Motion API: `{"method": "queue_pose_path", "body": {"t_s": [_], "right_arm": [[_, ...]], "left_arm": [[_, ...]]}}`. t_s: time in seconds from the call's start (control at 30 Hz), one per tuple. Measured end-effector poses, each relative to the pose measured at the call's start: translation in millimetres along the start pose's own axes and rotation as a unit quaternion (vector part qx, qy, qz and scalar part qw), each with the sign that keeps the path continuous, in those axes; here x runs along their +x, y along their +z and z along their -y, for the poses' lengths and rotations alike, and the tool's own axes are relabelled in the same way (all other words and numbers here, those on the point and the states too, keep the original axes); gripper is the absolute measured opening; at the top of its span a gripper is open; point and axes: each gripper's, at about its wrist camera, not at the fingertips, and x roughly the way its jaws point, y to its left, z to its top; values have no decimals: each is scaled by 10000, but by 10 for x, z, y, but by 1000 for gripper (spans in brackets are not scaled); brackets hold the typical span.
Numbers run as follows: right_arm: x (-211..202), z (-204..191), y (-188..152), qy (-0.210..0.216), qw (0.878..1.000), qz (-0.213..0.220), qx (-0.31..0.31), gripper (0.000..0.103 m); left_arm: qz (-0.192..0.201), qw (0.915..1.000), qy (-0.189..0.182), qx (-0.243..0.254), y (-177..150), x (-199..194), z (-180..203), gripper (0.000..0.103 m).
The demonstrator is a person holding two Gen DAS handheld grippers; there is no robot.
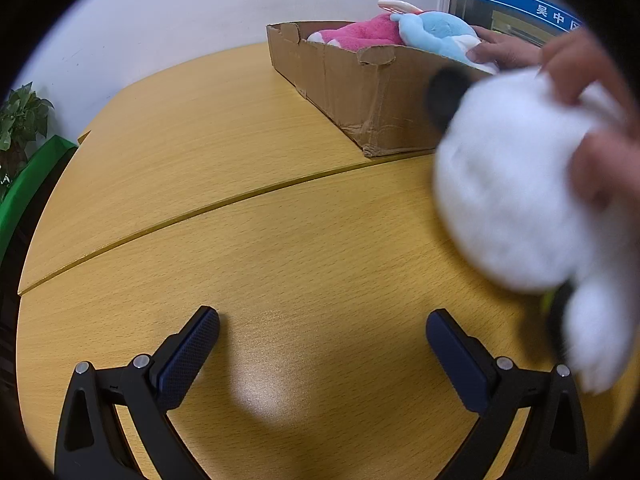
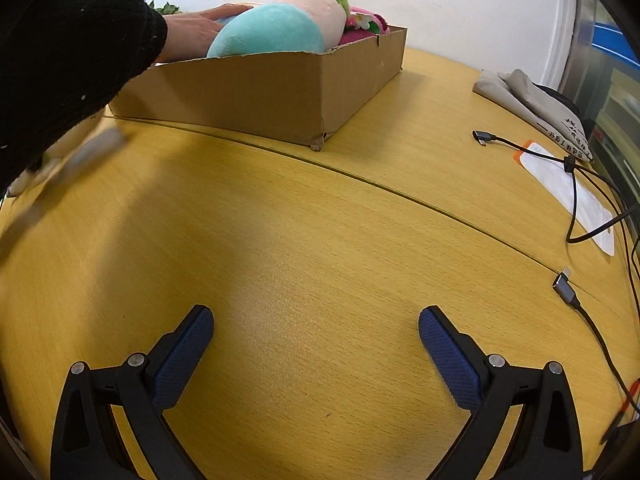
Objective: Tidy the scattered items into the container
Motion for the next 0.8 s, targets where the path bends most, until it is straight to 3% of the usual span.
{"method": "queue_pose_path", "body": {"t_s": [0.8], "right_arm": [[-3, -8, 1, -47, 10000, 0, 58, 103]], "left_arm": [[1, 10000, 1, 5, -15, -28, 60, 103]]}}
